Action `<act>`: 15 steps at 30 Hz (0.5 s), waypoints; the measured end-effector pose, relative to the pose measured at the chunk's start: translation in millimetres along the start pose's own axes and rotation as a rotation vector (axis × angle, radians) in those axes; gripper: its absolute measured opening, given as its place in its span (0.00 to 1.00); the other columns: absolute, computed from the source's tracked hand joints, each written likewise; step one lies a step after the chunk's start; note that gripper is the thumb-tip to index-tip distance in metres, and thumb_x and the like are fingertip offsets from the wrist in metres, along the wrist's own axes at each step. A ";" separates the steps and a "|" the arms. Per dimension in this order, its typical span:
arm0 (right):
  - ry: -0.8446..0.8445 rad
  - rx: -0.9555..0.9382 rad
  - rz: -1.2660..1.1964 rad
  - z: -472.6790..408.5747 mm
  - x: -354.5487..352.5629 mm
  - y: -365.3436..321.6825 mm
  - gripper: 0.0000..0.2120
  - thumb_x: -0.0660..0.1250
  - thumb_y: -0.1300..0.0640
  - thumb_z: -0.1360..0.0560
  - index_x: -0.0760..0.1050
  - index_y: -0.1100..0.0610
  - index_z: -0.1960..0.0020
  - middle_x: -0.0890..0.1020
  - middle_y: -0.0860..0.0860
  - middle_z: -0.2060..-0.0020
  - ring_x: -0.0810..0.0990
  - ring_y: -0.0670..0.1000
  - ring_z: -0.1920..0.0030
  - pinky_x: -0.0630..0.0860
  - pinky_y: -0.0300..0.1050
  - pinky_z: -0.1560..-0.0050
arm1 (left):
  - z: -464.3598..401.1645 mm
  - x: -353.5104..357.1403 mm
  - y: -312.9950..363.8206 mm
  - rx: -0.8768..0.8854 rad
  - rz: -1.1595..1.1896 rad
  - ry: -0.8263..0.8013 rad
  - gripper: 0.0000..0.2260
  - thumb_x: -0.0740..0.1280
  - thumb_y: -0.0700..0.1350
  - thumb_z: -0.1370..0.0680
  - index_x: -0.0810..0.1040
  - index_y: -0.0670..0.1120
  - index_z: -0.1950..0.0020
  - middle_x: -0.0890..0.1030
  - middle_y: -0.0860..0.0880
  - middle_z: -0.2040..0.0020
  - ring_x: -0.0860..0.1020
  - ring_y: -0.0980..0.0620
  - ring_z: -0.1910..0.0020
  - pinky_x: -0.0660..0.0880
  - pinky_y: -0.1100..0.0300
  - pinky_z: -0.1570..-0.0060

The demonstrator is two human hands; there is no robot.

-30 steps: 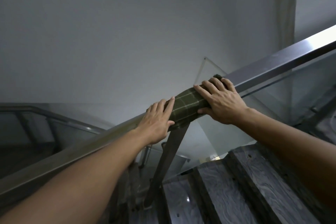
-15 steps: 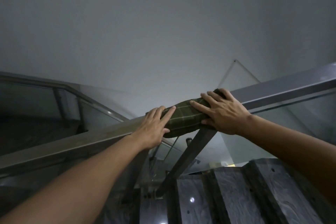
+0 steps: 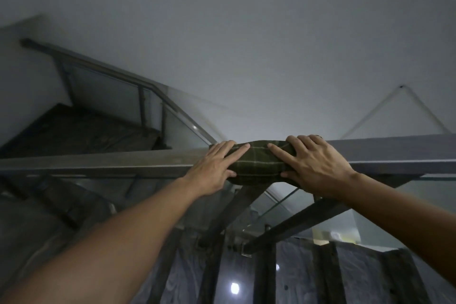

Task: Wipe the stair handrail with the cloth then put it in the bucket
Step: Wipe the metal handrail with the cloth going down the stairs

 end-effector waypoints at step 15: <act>-0.033 -0.054 0.041 -73.6 -5.1 -86.3 0.33 0.48 0.37 0.23 0.43 0.51 0.24 0.69 0.62 0.35 0.72 0.61 0.39 0.70 0.57 0.37 | 33.6 5.0 -102.9 -0.048 0.022 0.009 0.37 0.66 0.44 0.23 0.45 0.60 0.23 0.55 0.46 0.23 0.52 0.45 0.23 0.48 0.46 0.23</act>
Point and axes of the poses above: each hand's wrist, its own z-axis away from the middle knuckle, its own x-axis out of the palm, y = z × x, the point moved 5 cm from there along -z, towards the middle knuckle
